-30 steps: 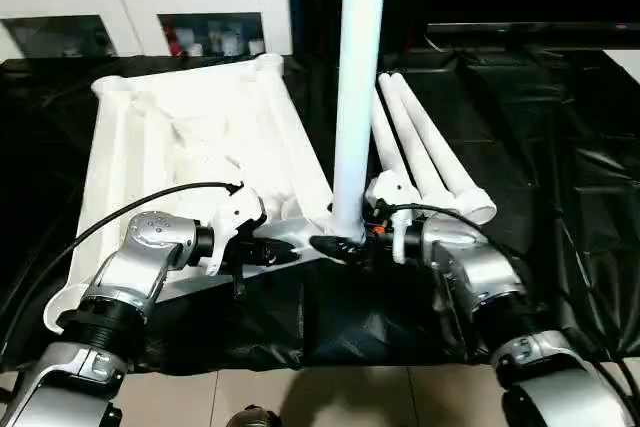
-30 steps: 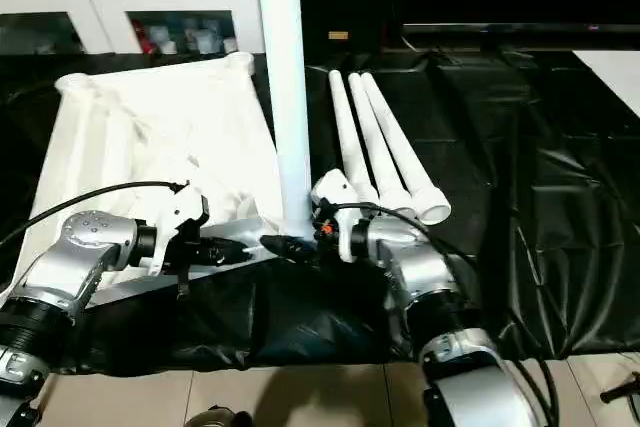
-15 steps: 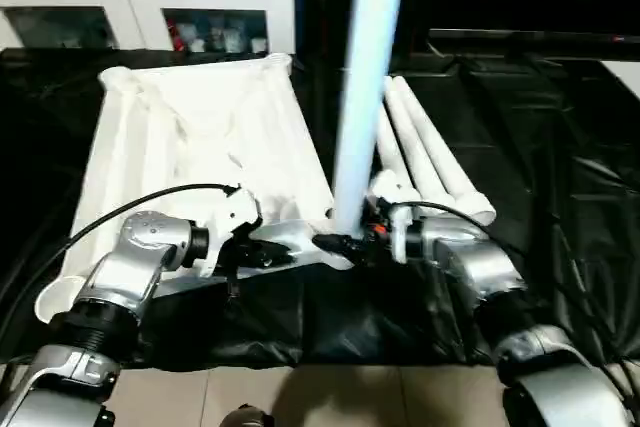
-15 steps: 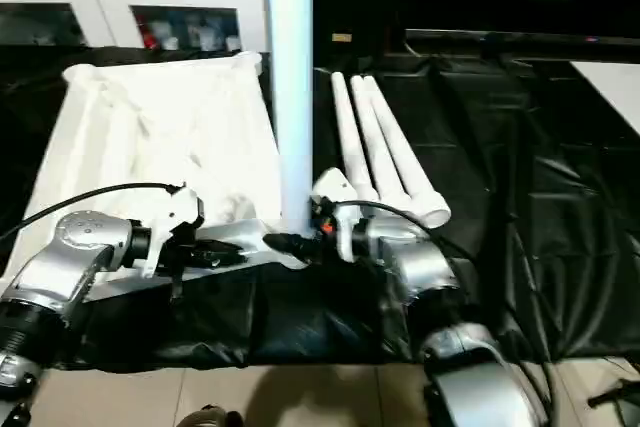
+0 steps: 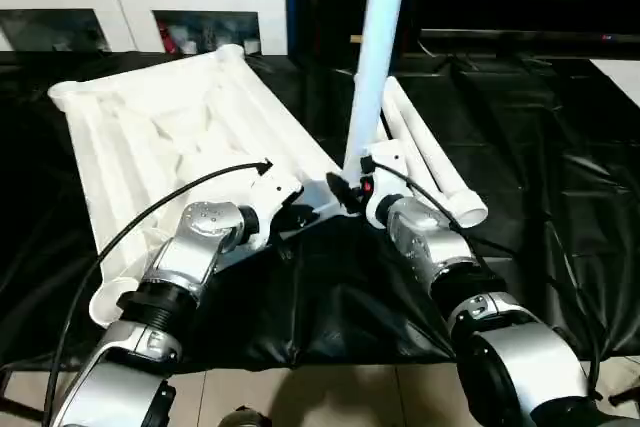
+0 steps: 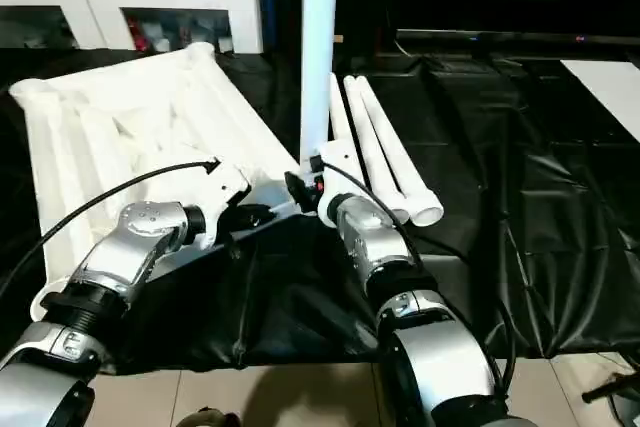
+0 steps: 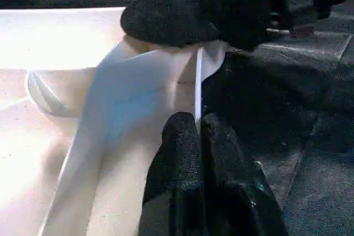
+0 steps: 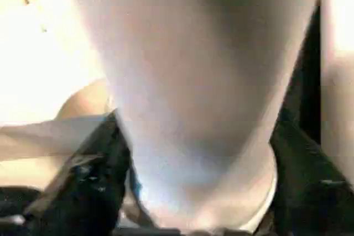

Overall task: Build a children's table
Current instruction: Rotate leg to tighten

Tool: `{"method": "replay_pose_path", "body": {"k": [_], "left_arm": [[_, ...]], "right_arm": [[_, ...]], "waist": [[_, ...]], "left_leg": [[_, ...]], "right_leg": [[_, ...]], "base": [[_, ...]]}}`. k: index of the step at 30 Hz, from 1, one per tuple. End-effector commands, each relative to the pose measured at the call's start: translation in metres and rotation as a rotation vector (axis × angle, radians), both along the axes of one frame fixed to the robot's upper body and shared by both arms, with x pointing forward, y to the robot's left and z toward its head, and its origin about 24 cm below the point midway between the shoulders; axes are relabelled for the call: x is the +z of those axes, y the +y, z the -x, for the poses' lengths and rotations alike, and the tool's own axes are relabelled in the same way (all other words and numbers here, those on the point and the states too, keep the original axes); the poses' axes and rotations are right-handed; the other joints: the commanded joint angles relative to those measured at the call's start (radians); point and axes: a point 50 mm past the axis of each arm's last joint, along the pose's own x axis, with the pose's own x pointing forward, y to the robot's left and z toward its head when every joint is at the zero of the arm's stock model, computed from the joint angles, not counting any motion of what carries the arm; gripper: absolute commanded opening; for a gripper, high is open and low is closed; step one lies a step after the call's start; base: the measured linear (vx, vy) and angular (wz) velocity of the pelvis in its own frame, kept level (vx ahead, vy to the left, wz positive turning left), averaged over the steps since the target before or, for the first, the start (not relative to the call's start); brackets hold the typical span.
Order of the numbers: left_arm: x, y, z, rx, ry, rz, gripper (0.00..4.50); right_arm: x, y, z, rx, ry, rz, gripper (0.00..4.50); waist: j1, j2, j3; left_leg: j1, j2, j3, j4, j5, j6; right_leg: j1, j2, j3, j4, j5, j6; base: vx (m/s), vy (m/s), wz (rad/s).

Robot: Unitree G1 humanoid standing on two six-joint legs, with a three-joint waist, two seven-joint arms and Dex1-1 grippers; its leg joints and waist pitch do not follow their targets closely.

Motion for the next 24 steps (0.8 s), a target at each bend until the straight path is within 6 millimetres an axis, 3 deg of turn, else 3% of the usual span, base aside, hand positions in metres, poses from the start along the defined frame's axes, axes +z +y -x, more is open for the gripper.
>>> {"method": "replay_pose_path", "body": {"k": [1, 2, 7, 10, 13, 16, 24], "left_arm": [[0.018, -0.018, -0.002, -0.081, -0.090, 0.071, 0.00], [0.018, -0.017, -0.001, -0.089, -0.089, 0.070, 0.00], [0.017, -0.006, 0.008, -0.195, -0.068, 0.078, 0.00], [0.016, 0.010, 0.015, -0.282, -0.031, 0.077, 0.00], [0.017, 0.019, 0.020, -0.333, -0.006, 0.080, 0.00], [0.017, 0.028, 0.024, -0.386, 0.032, 0.071, 0.00], [0.019, 0.036, 0.026, -0.440, 0.057, 0.047, 0.00]], "right_arm": [[-0.016, 0.022, 0.016, 0.139, 0.077, -0.031, 3.67], [-0.015, 0.021, 0.015, 0.146, 0.071, -0.032, 3.91], [-0.014, 0.005, 0.017, 0.261, 0.035, -0.037, 4.29], [-0.014, -0.011, 0.027, 0.477, 0.021, -0.010, 4.48], [-0.014, -0.020, 0.033, 0.585, 0.013, 0.031, 4.48], [-0.013, -0.030, 0.040, 0.704, 0.018, 0.052, 4.48], [-0.012, -0.042, 0.045, 0.818, 0.056, 0.097, 3.77]], "waist": [[0.000, 0.000, -0.069], [-0.001, -0.001, -0.067], [0.001, -0.003, -0.068], [0.006, -0.003, -0.069], [0.009, -0.001, -0.068], [0.011, 0.004, -0.064], [0.019, 0.000, -0.067]], "left_leg": [[0.022, 0.040, -0.022, -0.064, -0.233, 0.008], [0.021, 0.040, -0.022, -0.065, -0.239, 0.008], [0.019, 0.044, -0.022, -0.064, -0.228, 0.021], [0.019, 0.047, -0.018, -0.061, -0.212, 0.038], [0.020, 0.047, -0.017, -0.061, -0.217, 0.045], [0.024, 0.048, -0.019, -0.065, -0.257, 0.026], [0.025, 0.048, -0.017, -0.062, -0.244, 0.027]], "right_leg": [[0.038, -0.071, 0.041, -0.080, -0.144, -0.204], [0.038, -0.070, 0.041, -0.081, -0.155, -0.205], [0.041, -0.071, 0.040, -0.077, -0.143, -0.210], [0.042, -0.067, 0.038, -0.071, -0.106, -0.225], [0.040, -0.066, 0.037, -0.071, -0.109, -0.232], [0.037, -0.068, 0.039, -0.077, -0.171, -0.233], [0.036, -0.067, 0.040, -0.075, -0.152, -0.239]], "base": [[0.000, 0.000, 0.00], [0.000, 0.000, 0.00], [0.000, 0.000, 0.00], [0.000, 0.000, 0.00], [0.000, 0.000, 0.00], [0.000, 0.000, 0.00], [0.000, 0.000, 0.00]]}}
